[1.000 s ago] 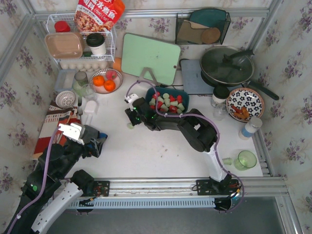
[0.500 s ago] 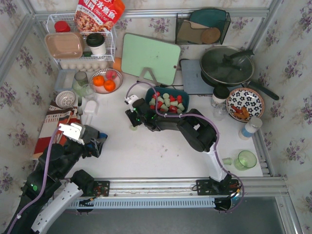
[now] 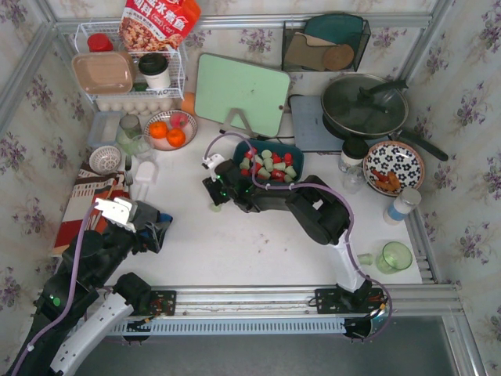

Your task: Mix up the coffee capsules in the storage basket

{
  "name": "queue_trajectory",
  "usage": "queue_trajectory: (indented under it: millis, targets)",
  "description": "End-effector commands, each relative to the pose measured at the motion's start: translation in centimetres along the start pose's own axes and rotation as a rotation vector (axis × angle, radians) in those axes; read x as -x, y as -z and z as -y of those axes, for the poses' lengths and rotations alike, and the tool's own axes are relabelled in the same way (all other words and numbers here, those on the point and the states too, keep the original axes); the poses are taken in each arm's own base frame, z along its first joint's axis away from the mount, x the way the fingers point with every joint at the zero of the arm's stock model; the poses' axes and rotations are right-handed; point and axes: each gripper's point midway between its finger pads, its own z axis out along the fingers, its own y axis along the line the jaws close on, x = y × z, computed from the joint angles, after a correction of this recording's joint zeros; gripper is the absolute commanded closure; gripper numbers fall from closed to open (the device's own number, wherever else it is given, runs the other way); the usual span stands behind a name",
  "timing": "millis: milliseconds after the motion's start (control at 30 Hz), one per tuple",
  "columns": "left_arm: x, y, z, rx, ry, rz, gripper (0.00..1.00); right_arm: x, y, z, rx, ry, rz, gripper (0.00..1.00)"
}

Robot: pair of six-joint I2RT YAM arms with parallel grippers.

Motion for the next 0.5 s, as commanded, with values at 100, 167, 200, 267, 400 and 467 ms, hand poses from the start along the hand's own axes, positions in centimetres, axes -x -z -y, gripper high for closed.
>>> queue_trajectory:
  millis: [100, 167, 200, 267, 400, 467]
  targets:
    - [0.9, -0.2, 0.0, -0.002, -0.004, 0.036, 0.12, -0.3, 0.8, -0.4, 0.023, -0.006, -0.014, 0.47]
    - [0.9, -0.2, 0.0, 0.000, -0.005, 0.036, 0.12, -0.1, 1.1, -0.4, 0.023, -0.012, -0.003, 0.53]
    - [0.9, -0.2, 0.0, 0.001, -0.004, 0.039, 0.12, 0.1, 1.2, -0.5, 0.025, -0.015, 0.004, 0.58]
    - [0.9, -0.1, -0.1, 0.003, -0.004, 0.040, 0.12, 0.6, 1.5, -0.6, 0.032, -0.021, 0.023, 0.64]
    - [0.9, -0.1, -0.1, 0.004, -0.004, 0.041, 0.12, 1.8, 2.3, -0.7, 0.036, -0.031, 0.061, 0.70]
    - [0.9, -0.1, 0.0, 0.002, -0.004, 0.041, 0.12, 2.6, 2.7, -0.8, 0.038, -0.033, 0.082, 0.74]
